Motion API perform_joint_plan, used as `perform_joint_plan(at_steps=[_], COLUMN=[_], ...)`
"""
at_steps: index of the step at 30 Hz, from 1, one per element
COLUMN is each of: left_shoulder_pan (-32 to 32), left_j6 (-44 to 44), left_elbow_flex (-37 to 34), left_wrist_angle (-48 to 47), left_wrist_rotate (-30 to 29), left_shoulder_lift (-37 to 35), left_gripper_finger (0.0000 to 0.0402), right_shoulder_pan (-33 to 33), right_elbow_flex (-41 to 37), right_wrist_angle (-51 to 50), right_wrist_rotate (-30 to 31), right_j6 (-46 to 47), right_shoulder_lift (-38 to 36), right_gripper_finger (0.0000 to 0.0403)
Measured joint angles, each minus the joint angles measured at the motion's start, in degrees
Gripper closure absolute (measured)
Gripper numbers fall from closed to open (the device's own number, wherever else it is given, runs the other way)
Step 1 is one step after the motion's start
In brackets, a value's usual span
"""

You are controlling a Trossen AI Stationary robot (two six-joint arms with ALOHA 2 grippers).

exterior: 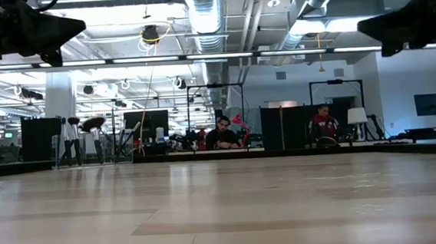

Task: Put items in baskets/containers
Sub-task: Return To Home Position

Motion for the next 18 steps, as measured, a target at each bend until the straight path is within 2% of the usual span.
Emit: perform_joint_plan(at_steps=[7, 11, 14, 16, 18], left_shoulder_pan=[3.3, 4.0, 5.2, 6.9, 8.8], left_j6=[-3.5, -4.2, -3.1, -3.6, -4.9], left_elbow_flex=[-1.0, -1.2, -1.2, -1.2, -1.2], left_wrist_angle=[0.4, 0.3, 0.4, 0.7, 0.9], left_wrist_rotate=[9.1, 9.5, 11.0, 13.2, 18.1], left_shoulder_lift=[0.0, 0.2, 0.1, 0.1, 0.1], left_gripper_finger=[0.0397, 0.0396, 0.0396, 0.0396, 0.0396], right_shoulder_pan=[-7.5, -10.0, -11.6, -12.9, -14.0], right_elbow_flex=[0.0, -0.1, -0.1, -0.1, -0.1], right_wrist_angle=[-2.9, -3.4, -3.4, -3.1, -2.9], right_wrist_rotate=[-6.9, -10.4, -10.7, -10.9, -12.9], right_j6=[2.6, 3.3, 1.2, 0.7, 0.9], right_shoulder_lift=[0.3, 0.3, 0.3, 0.3, 0.2], right_gripper_finger=[0.0403, 0.0403, 0.0403, 0.0403, 0.0403])
